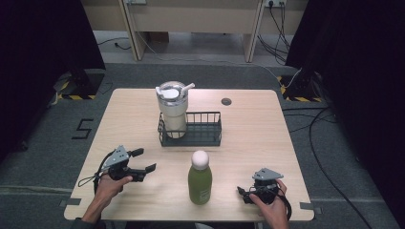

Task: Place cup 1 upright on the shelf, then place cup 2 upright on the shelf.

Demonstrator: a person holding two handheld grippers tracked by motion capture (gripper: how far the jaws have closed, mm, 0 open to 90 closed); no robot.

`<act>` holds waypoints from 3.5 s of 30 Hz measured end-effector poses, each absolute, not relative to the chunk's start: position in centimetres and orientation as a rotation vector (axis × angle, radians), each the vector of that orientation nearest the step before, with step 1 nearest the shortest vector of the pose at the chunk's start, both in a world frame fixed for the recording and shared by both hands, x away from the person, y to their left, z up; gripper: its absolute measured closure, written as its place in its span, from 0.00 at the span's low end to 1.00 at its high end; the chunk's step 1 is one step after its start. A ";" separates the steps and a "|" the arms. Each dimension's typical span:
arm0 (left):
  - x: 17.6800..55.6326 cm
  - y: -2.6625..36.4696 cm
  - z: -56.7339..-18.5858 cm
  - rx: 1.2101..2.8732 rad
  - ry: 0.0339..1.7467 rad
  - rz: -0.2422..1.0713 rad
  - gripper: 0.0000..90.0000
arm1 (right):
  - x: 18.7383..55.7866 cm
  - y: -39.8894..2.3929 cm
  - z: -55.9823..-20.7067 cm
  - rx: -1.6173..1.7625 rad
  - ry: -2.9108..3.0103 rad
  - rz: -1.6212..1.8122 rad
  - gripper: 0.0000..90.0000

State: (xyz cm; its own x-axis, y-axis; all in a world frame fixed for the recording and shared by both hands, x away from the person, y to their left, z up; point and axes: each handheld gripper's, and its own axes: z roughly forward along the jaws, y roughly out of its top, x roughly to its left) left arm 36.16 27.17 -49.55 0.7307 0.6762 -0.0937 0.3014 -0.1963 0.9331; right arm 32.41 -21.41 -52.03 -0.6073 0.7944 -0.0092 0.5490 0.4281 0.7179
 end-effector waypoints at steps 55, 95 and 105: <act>34.7 27.0 -52.6 2.155 0.851 0.364 0.15 | 32.4 -21.4 -52.0 1.140 2.346 0.989 0.10; 34.7 27.0 -52.6 2.157 0.852 0.367 0.15 | 27.9 -17.0 -48.2 0.881 2.322 1.315 0.17; 34.7 27.0 -52.6 2.157 0.851 0.369 0.15 | 26.8 -15.1 -47.2 0.792 2.353 1.375 0.18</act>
State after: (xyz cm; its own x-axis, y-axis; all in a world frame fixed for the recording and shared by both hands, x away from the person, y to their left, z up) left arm 34.67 26.98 -52.58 0.7344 0.6786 -0.0126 0.4543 -0.4776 0.7520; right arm 26.82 -15.14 -47.24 -0.8022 0.5968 0.0166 0.3073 0.3889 0.8685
